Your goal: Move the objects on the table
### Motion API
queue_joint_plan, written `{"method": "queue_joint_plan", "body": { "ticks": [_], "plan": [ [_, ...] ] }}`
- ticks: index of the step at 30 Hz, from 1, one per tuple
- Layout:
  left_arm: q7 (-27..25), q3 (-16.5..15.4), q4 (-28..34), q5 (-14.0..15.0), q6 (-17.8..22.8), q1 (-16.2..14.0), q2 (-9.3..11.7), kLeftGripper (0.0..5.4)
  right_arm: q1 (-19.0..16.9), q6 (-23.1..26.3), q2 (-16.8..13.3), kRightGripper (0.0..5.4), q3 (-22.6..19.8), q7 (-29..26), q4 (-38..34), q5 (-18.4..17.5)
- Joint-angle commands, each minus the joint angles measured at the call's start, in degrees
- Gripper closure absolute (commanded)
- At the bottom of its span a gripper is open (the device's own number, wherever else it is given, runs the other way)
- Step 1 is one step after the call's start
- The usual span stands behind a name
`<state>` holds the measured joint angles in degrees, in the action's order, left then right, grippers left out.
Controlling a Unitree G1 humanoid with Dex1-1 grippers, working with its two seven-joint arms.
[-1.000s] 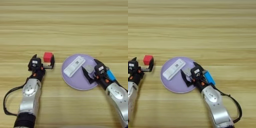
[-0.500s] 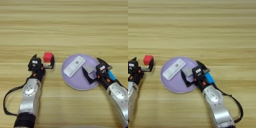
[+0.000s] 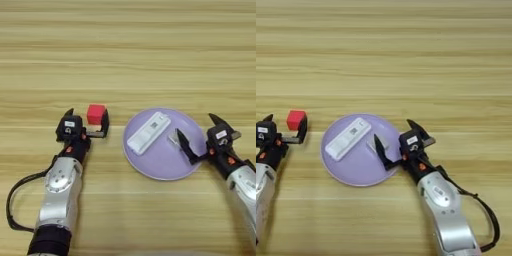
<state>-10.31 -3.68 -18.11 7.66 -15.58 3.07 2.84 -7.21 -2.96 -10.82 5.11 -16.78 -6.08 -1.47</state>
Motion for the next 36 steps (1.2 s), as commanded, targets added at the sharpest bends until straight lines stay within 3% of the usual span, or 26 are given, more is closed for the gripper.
{"method": "queue_joint_plan", "body": {
  "ticks": [1,12,20,28,36],
  "plan": [
    [0.2,0.07,0.1,-0.31,-0.12,0.21,-0.25,0.0,-0.73,0.35,-1.13,0.01,-2.28,-1.05,-1.24,-2.43],
    [0.35,0.16,0.36,-0.43,-0.58,0.16,-0.45,0.0,-4.99,-2.76,-4.22,0.01,-7.95,-5.07,-1.71,-7.53],
    [0.45,0.07,0.37,-0.51,-0.7,0.26,-0.4,0.0,-6.23,-4.61,-7.36,0.01,-12.19,-6.96,-0.81,-8.84],
    [0.4,0.09,0.71,-0.45,-0.51,0.06,-0.42,0.0,-7.66,-4.26,-8.09,0.01,-12.77,-8.09,-1.1,-9.4],
    [0.42,0.04,0.62,-0.46,-0.51,0.12,-0.39,0.0,-8.98,-5.07,-9.44,0.01,-10.83,-9.99,-0.11,-7.33]
  ]
}}
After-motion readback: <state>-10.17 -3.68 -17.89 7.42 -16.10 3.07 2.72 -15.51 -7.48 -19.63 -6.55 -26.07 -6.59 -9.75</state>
